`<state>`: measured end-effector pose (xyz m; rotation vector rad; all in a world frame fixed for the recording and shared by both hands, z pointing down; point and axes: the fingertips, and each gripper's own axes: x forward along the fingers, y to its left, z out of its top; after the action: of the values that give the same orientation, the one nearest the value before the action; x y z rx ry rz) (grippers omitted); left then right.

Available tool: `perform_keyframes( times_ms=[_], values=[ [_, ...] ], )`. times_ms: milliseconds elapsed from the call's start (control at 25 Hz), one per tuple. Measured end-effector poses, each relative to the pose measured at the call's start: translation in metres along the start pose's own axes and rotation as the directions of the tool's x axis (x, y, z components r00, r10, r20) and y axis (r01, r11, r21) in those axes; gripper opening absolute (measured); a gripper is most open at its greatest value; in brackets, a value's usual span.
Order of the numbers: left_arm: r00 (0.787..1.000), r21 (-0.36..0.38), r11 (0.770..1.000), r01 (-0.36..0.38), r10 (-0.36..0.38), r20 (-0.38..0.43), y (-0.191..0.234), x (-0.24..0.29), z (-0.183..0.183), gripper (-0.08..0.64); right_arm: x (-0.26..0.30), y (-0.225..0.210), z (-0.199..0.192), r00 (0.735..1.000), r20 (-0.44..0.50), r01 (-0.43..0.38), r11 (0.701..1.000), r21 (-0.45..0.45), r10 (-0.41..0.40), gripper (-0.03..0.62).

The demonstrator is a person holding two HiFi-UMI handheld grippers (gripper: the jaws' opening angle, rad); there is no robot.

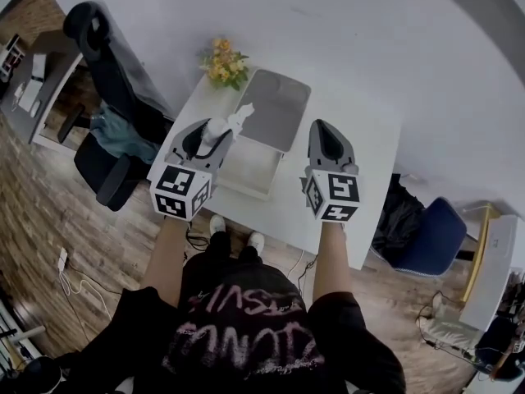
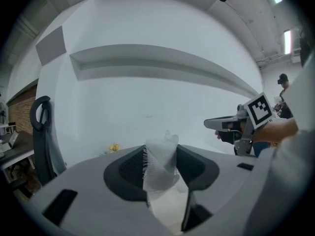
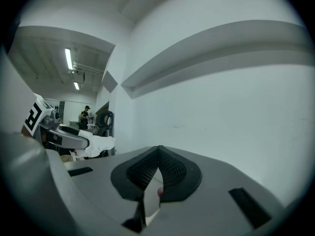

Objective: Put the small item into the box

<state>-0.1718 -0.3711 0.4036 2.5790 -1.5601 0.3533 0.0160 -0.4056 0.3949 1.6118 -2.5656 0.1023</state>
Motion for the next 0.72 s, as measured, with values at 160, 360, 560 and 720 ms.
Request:
perform_keyframes(
  times_ms=[160,360,560,720],
  values=[
    [0.998,0.009,0.999,0.049,-0.049,-0.029,-0.001,0.009,-0.006,0.179,0.004,0.002,-0.002,1.000,-0.005,0.021,1.000,0.010,-0.021,0.009],
    [0.990,0.003,0.995,0.104,-0.103,-0.092,-0.005,0.022,-0.024,0.179,0.007,0.004,-0.007,0.999,-0.017,0.036,0.999,0.018,-0.035,0.009],
    [0.967,-0.036,0.984,0.173,-0.177,-0.182,-0.015,0.039,-0.051,0.179,0.010,0.002,-0.013,0.998,-0.034,0.054,0.998,0.024,-0.054,0.009],
    [0.939,-0.039,0.973,0.228,-0.230,-0.257,-0.027,0.051,-0.074,0.179,0.011,-0.001,-0.019,0.997,-0.047,0.065,0.998,0.026,-0.063,0.009]
  ],
)
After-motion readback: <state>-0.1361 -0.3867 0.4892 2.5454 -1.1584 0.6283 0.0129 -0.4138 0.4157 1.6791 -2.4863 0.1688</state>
